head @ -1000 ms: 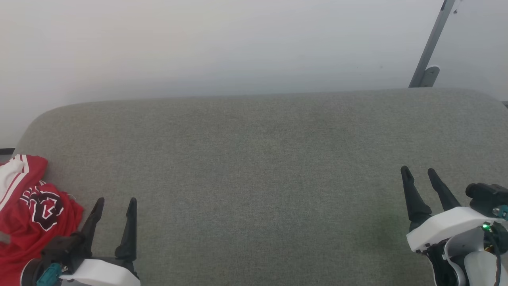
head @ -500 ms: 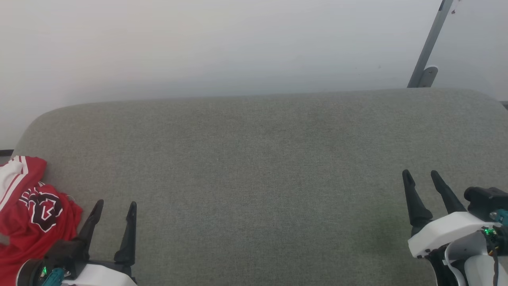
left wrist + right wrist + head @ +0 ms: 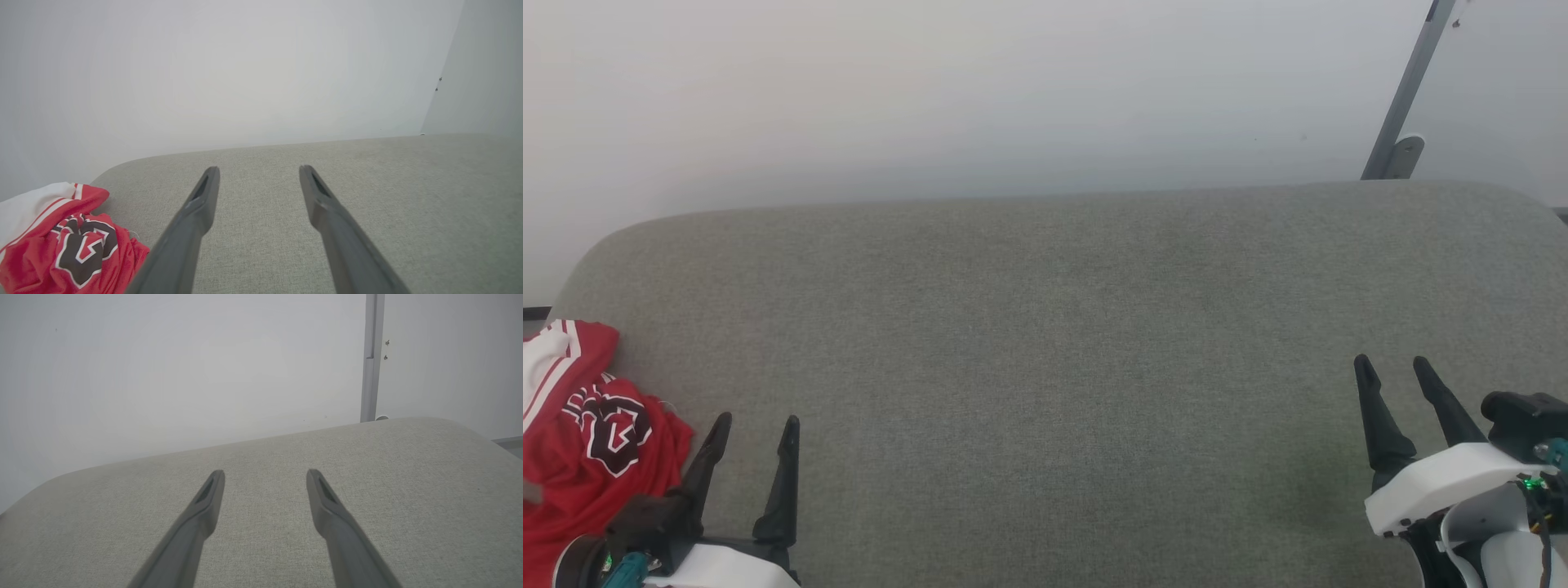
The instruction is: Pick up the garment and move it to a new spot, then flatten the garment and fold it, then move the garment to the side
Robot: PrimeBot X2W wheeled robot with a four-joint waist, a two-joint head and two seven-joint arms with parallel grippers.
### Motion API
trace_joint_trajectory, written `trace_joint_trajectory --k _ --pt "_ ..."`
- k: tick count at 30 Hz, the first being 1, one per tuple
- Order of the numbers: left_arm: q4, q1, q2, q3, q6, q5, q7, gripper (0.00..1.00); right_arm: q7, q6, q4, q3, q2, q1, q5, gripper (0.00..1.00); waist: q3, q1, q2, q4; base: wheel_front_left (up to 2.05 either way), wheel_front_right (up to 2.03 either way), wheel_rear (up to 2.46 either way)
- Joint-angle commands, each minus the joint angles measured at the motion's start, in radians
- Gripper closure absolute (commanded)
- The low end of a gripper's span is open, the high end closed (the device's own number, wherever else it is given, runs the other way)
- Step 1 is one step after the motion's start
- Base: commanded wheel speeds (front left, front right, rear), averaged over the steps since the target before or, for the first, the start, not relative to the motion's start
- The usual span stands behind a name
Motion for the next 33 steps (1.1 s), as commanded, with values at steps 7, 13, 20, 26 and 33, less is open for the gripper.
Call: trace_joint_trajectory --k 7,13,20,26,33 --pt "0.007 0.001 -0.005 0.011 -0.004 -0.013 -0.005 0.00 -0.001 0.000 -0.007 -0.003 0.006 0.013 -0.006 0.00 -0.001 0.0000 0.0000 0.002 0.00 0.00 0.00" --pt "0.009 0.002 -0.007 0.016 -0.008 -0.017 -0.005 0.00 -0.001 0.000 -0.008 -0.002 0.005 0.011 -0.007 0.00 0.000 0.0000 0.0000 0.001 0.00 0.00 0.00" --pt "0.011 0.002 -0.009 0.021 -0.013 -0.021 -0.005 0.00 -0.002 0.000 -0.009 0.001 0.001 0.013 -0.005 0.00 0.000 0.0000 0.0000 0.002 0.00 0.00 0.00" --pt "0.018 -0.002 -0.012 0.028 -0.015 -0.023 -0.005 0.00 0.000 0.000 -0.015 0.015 -0.004 0.013 -0.001 0.00 -0.002 0.0000 0.0000 0.011 0.00 0.00 0.00" --pt "0.036 -0.004 -0.014 0.049 -0.005 -0.040 -0.005 0.00 0.014 0.000 -0.014 0.065 -0.012 0.005 0.011 0.00 -0.021 0.0000 0.0000 0.070 0.00 0.00 0.00"
